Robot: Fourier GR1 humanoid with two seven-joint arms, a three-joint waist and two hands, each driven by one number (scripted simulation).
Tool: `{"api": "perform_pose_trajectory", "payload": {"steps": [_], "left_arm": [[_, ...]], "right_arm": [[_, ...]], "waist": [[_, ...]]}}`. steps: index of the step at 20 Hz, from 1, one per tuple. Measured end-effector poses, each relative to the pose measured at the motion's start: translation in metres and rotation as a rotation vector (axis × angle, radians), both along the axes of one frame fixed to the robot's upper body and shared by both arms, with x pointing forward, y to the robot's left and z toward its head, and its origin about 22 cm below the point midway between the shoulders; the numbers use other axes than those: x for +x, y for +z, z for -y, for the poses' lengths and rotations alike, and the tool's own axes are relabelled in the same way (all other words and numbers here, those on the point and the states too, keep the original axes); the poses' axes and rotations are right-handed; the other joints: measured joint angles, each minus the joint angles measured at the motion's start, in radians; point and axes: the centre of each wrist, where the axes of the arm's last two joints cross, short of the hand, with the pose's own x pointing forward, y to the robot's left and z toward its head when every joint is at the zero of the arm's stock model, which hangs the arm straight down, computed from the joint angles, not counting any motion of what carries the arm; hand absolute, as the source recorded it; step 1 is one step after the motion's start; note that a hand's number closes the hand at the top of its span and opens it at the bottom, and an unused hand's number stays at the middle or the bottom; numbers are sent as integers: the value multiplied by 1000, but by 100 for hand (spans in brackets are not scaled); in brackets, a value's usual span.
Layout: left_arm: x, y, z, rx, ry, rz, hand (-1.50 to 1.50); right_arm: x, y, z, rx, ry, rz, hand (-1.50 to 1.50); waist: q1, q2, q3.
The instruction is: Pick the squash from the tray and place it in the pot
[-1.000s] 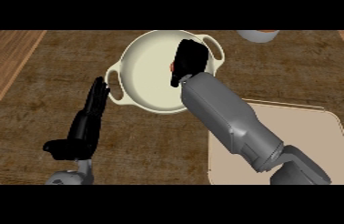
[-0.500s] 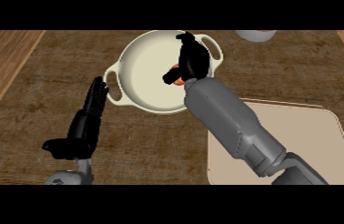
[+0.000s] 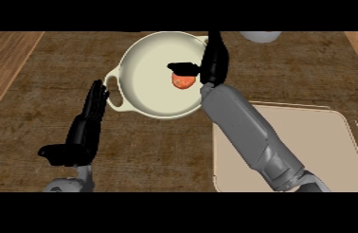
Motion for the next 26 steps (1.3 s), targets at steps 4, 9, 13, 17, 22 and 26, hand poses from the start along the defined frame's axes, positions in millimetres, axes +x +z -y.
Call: {"api": "perform_pose_trajectory", "payload": {"steps": [4, 9, 13, 17, 22, 26], "left_arm": [[-6, -1, -3, -5, 15, -4, 0], [-11, -3, -2, -8, 24, -8, 0], [-12, -6, -5, -6, 35, -12, 0], [-9, -4, -9, -2, 40, -14, 0], [-13, -7, -8, 0, 51, -14, 0], [-13, -6, -11, 1, 48, -13, 0]], "right_arm": [[5, -9, 16, 59, -16, 41, -150], [10, -22, 42, 87, -15, 97, -150], [10, -31, 68, 101, -2, 120, -150], [8, -39, 91, 104, -4, 127, -150], [12, -38, 113, 123, -51, 154, -150], [7, -42, 135, 151, -102, 184, -150]], "waist": [[-12, -4, -1], [-26, -9, -1], [-37, -12, -1], [-42, -14, -1], [-43, -14, -1], [-46, -15, -2]]}}
